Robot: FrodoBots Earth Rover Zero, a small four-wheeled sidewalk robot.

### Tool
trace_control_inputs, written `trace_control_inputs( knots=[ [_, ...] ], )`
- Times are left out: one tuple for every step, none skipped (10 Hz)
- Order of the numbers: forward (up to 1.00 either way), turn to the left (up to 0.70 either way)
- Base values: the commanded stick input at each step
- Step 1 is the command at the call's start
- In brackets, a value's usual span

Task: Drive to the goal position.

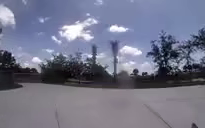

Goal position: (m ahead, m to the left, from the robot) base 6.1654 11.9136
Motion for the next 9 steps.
trace_control_inputs(
  knots=[
    [0.85,0.34],
    [0.85,0.34],
    [0.85,0.33],
    [0.85,0.21],
    [0.85,0.0],
    [0.85,0.0],
    [0.85,0.0],
    [0.85,0.0],
    [0.85,0.0]
  ],
)
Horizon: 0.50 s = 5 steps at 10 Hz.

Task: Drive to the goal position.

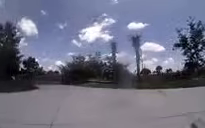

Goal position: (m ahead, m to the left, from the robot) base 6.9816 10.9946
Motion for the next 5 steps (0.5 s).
trace_control_inputs(
  knots=[
    [0.85,0.0],
    [0.85,0.0],
    [0.85,0.0],
    [0.85,0.0],
    [0.85,0.0]
  ],
)
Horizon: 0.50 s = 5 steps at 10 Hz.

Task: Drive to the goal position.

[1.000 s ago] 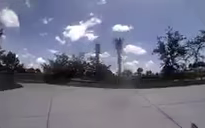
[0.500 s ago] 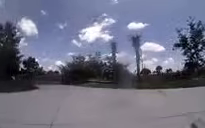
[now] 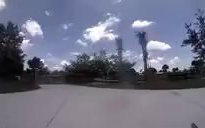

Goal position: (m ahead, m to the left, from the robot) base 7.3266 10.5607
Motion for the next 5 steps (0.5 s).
trace_control_inputs(
  knots=[
    [0.85,0.0],
    [0.85,0.0],
    [0.85,0.0],
    [0.85,0.0],
    [0.85,0.0]
  ],
)
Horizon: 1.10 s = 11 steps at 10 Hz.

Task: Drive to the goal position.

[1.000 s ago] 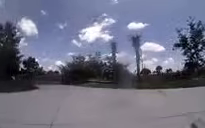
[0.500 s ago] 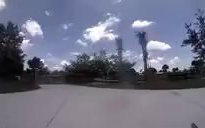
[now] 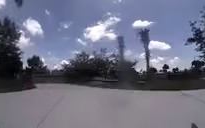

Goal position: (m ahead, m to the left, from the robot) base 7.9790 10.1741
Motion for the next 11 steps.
trace_control_inputs(
  knots=[
    [0.85,0.0],
    [0.85,0.15],
    [0.85,0.34],
    [0.85,0.34],
    [0.85,0.34],
    [0.85,0.34],
    [0.85,0.34],
    [0.85,0.34],
    [0.85,0.34],
    [0.85,0.3],
    [0.85,0.11]
  ],
)
